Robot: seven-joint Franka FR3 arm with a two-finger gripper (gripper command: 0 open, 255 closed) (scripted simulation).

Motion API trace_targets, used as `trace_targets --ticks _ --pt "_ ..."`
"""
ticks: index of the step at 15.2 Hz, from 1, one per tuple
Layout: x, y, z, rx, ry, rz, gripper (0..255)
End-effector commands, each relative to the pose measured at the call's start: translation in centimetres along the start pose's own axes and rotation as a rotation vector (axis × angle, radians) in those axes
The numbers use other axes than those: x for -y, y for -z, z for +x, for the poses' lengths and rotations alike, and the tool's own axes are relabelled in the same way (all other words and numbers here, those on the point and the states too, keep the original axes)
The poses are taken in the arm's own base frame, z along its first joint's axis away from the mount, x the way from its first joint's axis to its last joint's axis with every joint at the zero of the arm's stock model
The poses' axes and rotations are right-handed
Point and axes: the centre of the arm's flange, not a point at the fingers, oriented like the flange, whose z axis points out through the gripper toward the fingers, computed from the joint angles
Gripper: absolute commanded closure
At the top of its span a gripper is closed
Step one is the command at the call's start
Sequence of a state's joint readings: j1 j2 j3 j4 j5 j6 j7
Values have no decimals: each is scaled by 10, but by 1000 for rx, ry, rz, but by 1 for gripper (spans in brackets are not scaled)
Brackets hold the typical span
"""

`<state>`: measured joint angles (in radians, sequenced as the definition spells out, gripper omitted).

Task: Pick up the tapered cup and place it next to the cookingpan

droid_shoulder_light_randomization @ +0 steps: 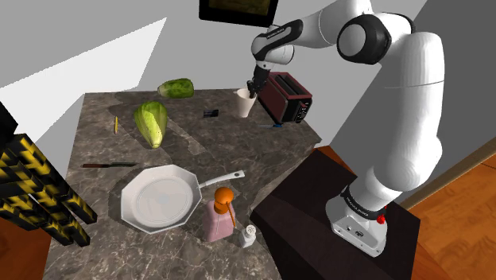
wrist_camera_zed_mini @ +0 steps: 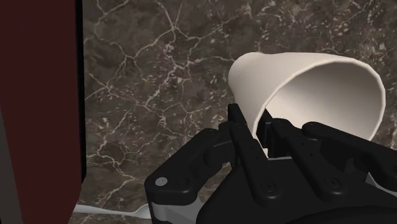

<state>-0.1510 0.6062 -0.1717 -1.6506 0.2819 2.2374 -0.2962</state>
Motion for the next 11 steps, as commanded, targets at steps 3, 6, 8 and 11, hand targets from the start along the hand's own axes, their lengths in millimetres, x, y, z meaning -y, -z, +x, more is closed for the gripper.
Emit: trace_targets --ticks 3,6,8,11 --pt "3 23 1 0 0 0 255" --pt "5 38 1 0 0 0 255" --pt "6 49 2 0 0 0 255" --pt "8 65 2 0 0 0 255"
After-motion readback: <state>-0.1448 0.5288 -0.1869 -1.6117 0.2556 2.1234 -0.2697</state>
